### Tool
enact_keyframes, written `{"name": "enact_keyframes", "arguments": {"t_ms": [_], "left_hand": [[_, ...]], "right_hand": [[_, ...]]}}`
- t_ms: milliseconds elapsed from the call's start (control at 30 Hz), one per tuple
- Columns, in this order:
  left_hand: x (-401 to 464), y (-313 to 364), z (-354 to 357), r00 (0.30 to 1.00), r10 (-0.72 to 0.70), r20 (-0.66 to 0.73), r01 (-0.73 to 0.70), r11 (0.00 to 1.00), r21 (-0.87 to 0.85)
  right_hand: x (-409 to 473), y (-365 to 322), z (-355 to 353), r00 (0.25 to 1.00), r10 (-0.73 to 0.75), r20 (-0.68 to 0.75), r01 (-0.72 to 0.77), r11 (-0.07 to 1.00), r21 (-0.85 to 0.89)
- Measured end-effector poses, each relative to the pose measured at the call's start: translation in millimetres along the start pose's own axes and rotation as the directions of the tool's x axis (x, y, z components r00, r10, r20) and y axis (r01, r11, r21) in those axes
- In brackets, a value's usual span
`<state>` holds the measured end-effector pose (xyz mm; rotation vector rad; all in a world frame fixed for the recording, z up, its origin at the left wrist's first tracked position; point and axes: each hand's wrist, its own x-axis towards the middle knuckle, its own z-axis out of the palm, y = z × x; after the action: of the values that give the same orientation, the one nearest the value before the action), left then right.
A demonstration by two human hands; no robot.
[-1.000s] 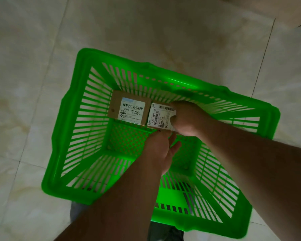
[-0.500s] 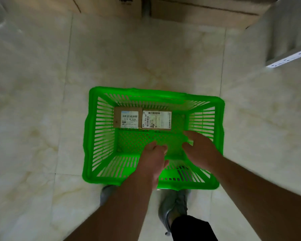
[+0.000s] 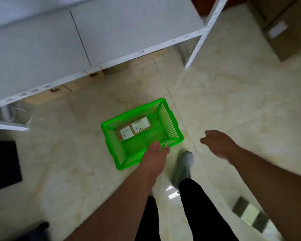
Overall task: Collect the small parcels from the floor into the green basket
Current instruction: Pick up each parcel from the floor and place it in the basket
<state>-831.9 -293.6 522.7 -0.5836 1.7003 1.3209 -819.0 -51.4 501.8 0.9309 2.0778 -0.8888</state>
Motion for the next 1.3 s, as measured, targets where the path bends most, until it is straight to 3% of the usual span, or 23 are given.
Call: {"name": "enact_keyframes", "arguments": {"t_ms": [100, 167, 267, 333, 500, 833, 1167, 1300], "left_hand": [[-43.1, 14.9, 26.8, 0.998, 0.034, 0.059, -0.040, 0.994, 0.102], [-60.4, 16.7, 53.9, 0.996, 0.039, 0.076, -0.048, 0.990, 0.129], [-85.6, 13.5, 103.6, 0.992, 0.055, 0.113, -0.071, 0.987, 0.144], [-99.1, 2.4, 138.9, 0.988, 0.065, 0.138, -0.086, 0.984, 0.155], [-125.0, -46.0, 228.1, 0.984, 0.051, 0.172, -0.093, 0.964, 0.247], [-185.7, -147.1, 365.0, 0.974, 0.018, 0.227, -0.102, 0.925, 0.366], [-181.6, -225.1, 423.7, 0.957, -0.032, 0.288, -0.109, 0.881, 0.460], [-156.4, -266.4, 445.2, 0.971, -0.036, 0.234, -0.072, 0.897, 0.437]], "right_hand": [[-57.6, 31.9, -32.0, 0.998, 0.039, -0.042, -0.035, 0.996, 0.082], [-89.7, 65.8, -46.6, 0.993, 0.087, -0.083, -0.065, 0.967, 0.246], [-122.2, 137.6, -59.8, 0.970, 0.206, -0.128, -0.113, 0.850, 0.514], [-144.9, 178.4, -67.1, 0.961, 0.260, -0.098, -0.157, 0.798, 0.582], [-182.4, 300.3, -81.9, 0.949, 0.301, -0.093, -0.191, 0.785, 0.589], [-253.3, 538.7, -89.5, 0.888, 0.458, -0.033, -0.294, 0.623, 0.725], [-277.3, 621.1, -38.1, 0.872, 0.490, -0.020, -0.325, 0.606, 0.726], [-253.3, 646.0, -15.3, 0.891, 0.454, -0.021, -0.344, 0.705, 0.620]]}}
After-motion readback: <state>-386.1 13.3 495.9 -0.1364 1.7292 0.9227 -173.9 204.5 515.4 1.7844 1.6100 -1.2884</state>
